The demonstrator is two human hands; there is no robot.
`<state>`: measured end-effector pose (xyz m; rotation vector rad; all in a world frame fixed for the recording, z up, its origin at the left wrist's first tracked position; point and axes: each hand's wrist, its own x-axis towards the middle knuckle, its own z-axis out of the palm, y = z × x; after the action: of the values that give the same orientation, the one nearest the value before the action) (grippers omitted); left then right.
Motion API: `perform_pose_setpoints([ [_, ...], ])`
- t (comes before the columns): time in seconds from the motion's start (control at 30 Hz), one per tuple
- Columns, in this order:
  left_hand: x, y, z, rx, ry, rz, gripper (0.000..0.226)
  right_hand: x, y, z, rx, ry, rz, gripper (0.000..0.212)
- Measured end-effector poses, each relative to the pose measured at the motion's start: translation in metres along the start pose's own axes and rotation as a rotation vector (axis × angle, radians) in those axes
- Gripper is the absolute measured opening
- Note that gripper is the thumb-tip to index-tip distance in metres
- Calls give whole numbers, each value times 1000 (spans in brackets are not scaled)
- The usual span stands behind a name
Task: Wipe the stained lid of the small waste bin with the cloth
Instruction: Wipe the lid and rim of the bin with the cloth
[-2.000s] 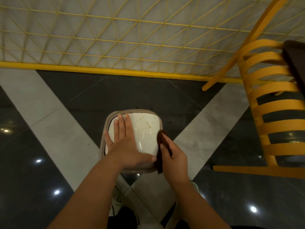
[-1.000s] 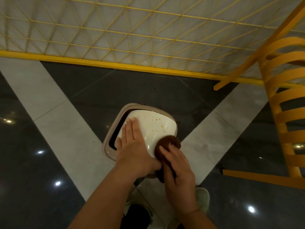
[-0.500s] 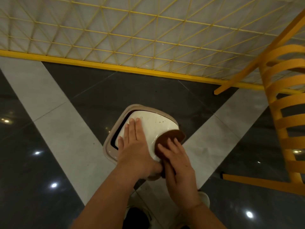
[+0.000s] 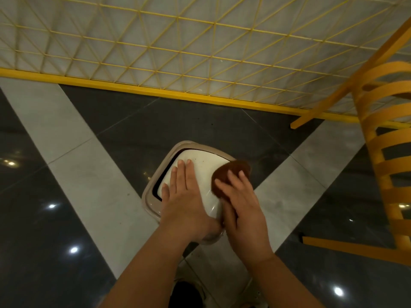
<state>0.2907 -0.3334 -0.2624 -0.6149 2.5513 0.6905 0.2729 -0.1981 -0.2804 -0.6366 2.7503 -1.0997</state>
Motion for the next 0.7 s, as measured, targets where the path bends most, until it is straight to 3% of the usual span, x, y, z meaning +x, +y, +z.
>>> perform_pose_setpoints([
  [0.13, 2, 0, -1, 28, -30, -16, 144, 12, -2, 0, -161, -68, -211, 36],
  [0.23, 3, -1, 2, 28, -22, -16, 145, 42, -11, -3, -223, -102, -210, 34],
  [0.37, 3, -1, 5, 13, 16, -2, 147, 64, -13, -1, -162, -89, -21, 32],
  [0.57, 4, -3, 5, -10, 8, -10, 148, 68, -8, -1, 341, 44, 479, 37],
  [0.7, 3, -1, 4, -13, 10, -15, 147, 41, -5, 6, 538, 161, 646, 42],
])
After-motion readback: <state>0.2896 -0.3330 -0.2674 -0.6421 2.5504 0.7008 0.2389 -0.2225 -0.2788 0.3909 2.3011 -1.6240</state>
